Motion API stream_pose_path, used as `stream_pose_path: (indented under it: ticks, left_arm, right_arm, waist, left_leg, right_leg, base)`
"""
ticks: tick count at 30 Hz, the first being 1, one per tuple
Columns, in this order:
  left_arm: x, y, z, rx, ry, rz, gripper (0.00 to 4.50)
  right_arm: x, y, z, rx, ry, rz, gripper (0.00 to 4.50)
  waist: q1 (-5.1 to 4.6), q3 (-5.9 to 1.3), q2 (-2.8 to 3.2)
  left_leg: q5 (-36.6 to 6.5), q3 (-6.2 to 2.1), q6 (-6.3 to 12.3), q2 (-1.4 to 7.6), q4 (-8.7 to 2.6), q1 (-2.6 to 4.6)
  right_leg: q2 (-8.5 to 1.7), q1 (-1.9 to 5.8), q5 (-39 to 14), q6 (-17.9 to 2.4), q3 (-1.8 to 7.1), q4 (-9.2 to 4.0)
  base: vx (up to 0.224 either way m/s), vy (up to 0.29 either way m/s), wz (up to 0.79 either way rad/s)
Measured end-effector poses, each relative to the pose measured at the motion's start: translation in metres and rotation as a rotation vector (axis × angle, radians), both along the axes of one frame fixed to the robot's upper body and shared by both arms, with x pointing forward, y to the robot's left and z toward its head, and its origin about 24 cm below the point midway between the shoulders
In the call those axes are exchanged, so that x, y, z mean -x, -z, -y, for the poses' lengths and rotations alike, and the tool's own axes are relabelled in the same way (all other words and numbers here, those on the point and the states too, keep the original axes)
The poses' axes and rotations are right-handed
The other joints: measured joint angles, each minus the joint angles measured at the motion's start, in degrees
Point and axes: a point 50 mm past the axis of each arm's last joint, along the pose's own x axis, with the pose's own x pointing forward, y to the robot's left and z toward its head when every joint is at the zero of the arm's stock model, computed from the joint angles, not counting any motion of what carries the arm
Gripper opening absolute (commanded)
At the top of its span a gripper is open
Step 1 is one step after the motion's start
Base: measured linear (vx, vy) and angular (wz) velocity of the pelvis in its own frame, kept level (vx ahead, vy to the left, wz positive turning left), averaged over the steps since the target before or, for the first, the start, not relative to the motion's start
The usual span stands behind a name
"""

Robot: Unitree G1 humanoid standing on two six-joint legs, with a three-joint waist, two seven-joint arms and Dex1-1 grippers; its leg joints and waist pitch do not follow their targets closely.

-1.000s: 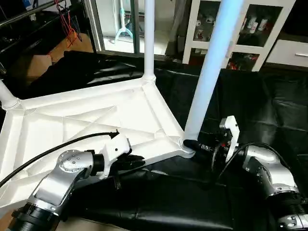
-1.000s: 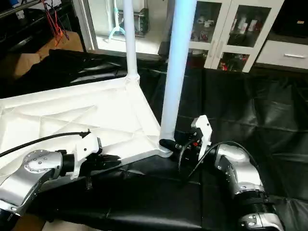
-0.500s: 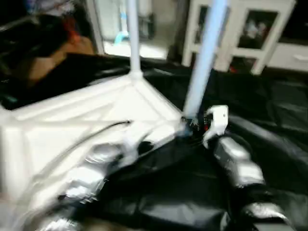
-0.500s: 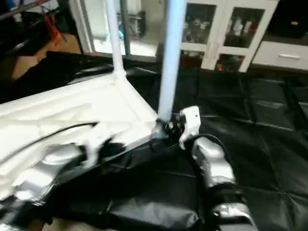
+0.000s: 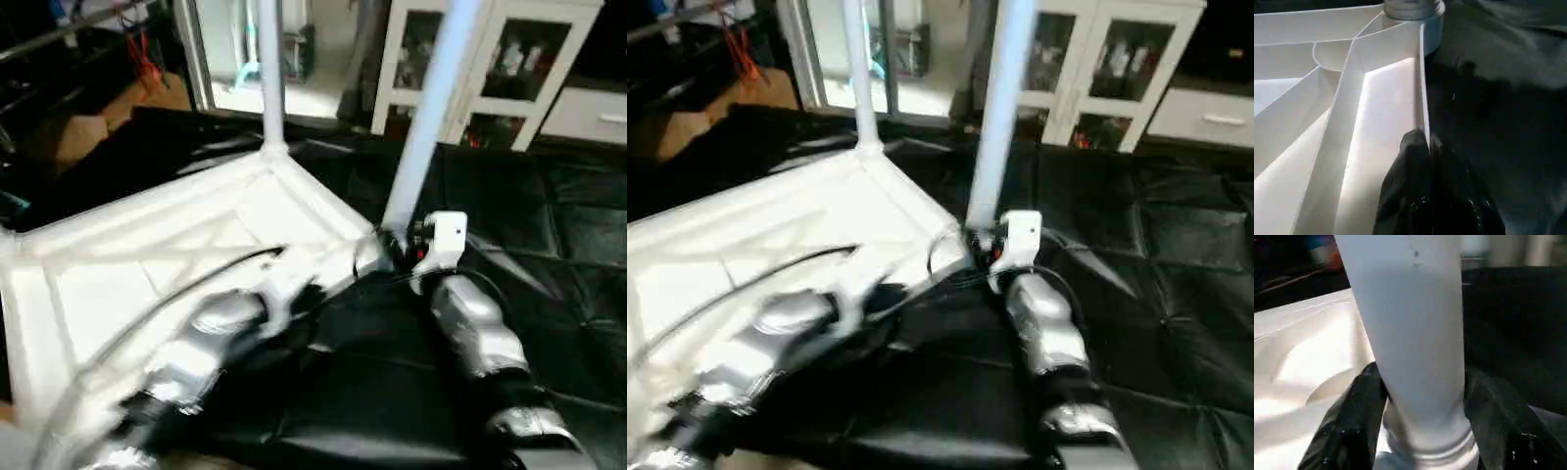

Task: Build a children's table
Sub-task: Rotate leg to tighten

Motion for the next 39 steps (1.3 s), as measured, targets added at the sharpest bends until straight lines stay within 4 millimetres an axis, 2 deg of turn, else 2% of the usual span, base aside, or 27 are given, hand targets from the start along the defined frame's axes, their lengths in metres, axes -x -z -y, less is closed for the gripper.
stream_pose_path:
  ticks: [4, 6, 10, 11, 16, 17, 22, 25, 28, 31, 34, 37, 39]
  left_arm:
    - [0.011, -0.006, -0.021, 0.027, 0.095, -0.013, 0.00]
    - [0.018, -0.005, -0.030, 0.042, 0.128, -0.040, 0.00]
    - [0.029, -0.006, -0.041, 0.055, 0.194, -0.078, 0.00]
    - [0.030, -0.006, -0.041, 0.058, 0.202, -0.080, 0.00]
    - [0.030, -0.007, -0.042, 0.061, 0.212, -0.079, 0.00]
    - [0.030, -0.007, -0.042, 0.061, 0.212, -0.080, 0.00]
    - [0.028, -0.008, -0.042, 0.060, 0.208, -0.076, 0.00]
    - [0.023, -0.008, -0.042, 0.047, 0.172, -0.064, 0.00]
    - [0.010, -0.007, -0.033, 0.018, 0.086, -0.038, 0.00]
    - [-0.009, -0.004, -0.005, 0.029, -0.062, -0.041, 0.00]
    - [-0.017, -0.001, 0.025, 0.062, -0.145, -0.077, 0.00]
    - [-0.020, 0.000, 0.049, 0.083, -0.196, -0.111, 0.00]
    - [-0.018, 0.001, 0.063, 0.096, -0.202, -0.136, 0.00]
  right_arm:
    - [0.010, -0.005, 0.014, -0.016, -0.226, 0.029, 3.10]
    - [0.018, -0.008, 0.021, 0.003, -0.338, 0.027, 3.34]
    - [0.033, -0.009, 0.028, -0.027, -0.502, 0.001, 3.34]
    - [0.035, -0.008, 0.028, -0.041, -0.518, -0.004, 3.11]
    - [0.036, -0.009, 0.028, -0.065, -0.550, -0.017, 2.94]
    - [0.036, -0.009, 0.028, -0.066, -0.550, -0.018, 2.75]
    - [0.036, -0.009, 0.026, -0.060, -0.537, -0.008, 2.65]
    - [0.030, -0.007, 0.019, -0.044, -0.453, 0.011, 2.59]
    - [0.014, -0.006, 0.008, -0.032, -0.279, -0.003, 2.45]
    - [-0.001, -0.001, 0.002, -0.063, -0.002, -0.050, 2.34]
    - [-0.008, 0.002, -0.002, -0.116, 0.205, -0.104, 2.23]
    - [-0.012, 0.004, -0.004, -0.182, 0.380, -0.164, 2.20]
    - [-0.014, 0.004, -0.010, -0.211, 0.436, -0.181, 2.20]
  waist:
    - [0.08, 0.19, 0.41]
    - [0.33, 0.26, 0.44]
    - [1.14, 0.54, 0.44]
    - [1.32, 0.61, 0.47]
    - [1.34, 0.68, 0.52]
    - [1.32, 0.68, 0.52]
    - [1.22, 0.68, 0.51]
    - [0.83, 0.69, 0.51]
    - [0.57, 0.71, 0.45]
    - [0.93, 0.74, 0.38]
    - [1.41, 0.71, 0.03]
    - [1.54, 0.41, -0.42]
    - [1.57, 0.13, -0.40]
  left_leg:
    - [0.2, 0.09, 0.34, 0.07, 0.11, -0.94]
    - [0.1, 0.10, 0.48, 0.08, 0.13, -1.02]
    - [0.1, 0.14, 0.53, 0.19, 0.27, -1.22]
    - [0.1, 0.17, 0.53, 0.21, 0.33, -1.22]
    - [0.1, 0.23, 0.52, 0.34, 0.68, -1.21]
    - [0.1, 0.25, 0.52, 0.34, 0.70, -1.21]
    - [0.1, 0.26, 0.53, 0.35, 0.83, -1.20]
    - [0.1, 0.25, 0.53, 0.42, 1.03, -1.11]
    - [0.0, 0.25, 0.10, 0.45, 1.21, -0.89]
    - [0.1, 0.32, -0.06, 0.44, 1.21, -0.41]
    - [0.0, 0.37, -0.07, 0.36, 1.17, 0.10]
    - [0.0, 0.37, -0.07, 0.24, 1.10, 0.10]
    - [0.0, 0.32, -0.07, 0.24, 1.03, 0.10]
  right_leg:
    - [0.06, -0.91, 0.0, 0.0, 0.04, 0.15]
    - [0.07, -0.98, 0.0, -0.1, 0.02, 0.16]
    - [0.13, -1.18, 0.0, -0.1, 0.02, 0.22]
    - [0.13, -1.19, 0.0, -0.1, 0.04, 0.25]
    - [0.18, -1.20, 0.0, -0.2, 0.10, 0.49]
    - [0.18, -1.20, 0.0, -0.2, 0.13, 0.50]
    - [0.18, -1.19, 0.0, -0.2, 0.16, 0.57]
    - [0.22, -1.19, 0.0, -0.2, 0.20, 0.87]
    - [0.21, -1.07, 0.1, -0.3, 0.24, 1.18]
    - [0.11, -0.70, 0.2, -0.4, 0.20, 1.18]
    - [-0.01, -0.41, 0.1, -0.4, 0.22, 1.09]
    - [-0.07, -0.32, 0.1, -0.3, 0.22, 0.94]
    - [-0.07, -0.21, 0.1, -0.3, 0.15, 0.80]
  base:
    - [0.000, 0.000, 0.00]
    - [0.000, 0.000, 0.00]
    - [0.000, 0.000, 0.00]
    - [0.000, 0.000, 0.00]
    - [0.000, 0.000, 0.00]
    - [0.000, 0.000, 0.00]
    - [0.000, 0.000, 0.00]
    - [0.000, 0.000, 0.00]
    - [0.000, 0.000, 0.00]
    - [-0.052, 0.001, 0.03]
    - [-0.038, 0.005, 0.03]
    - [0.000, 0.000, 0.00]
    - [0.000, 0.000, 0.00]
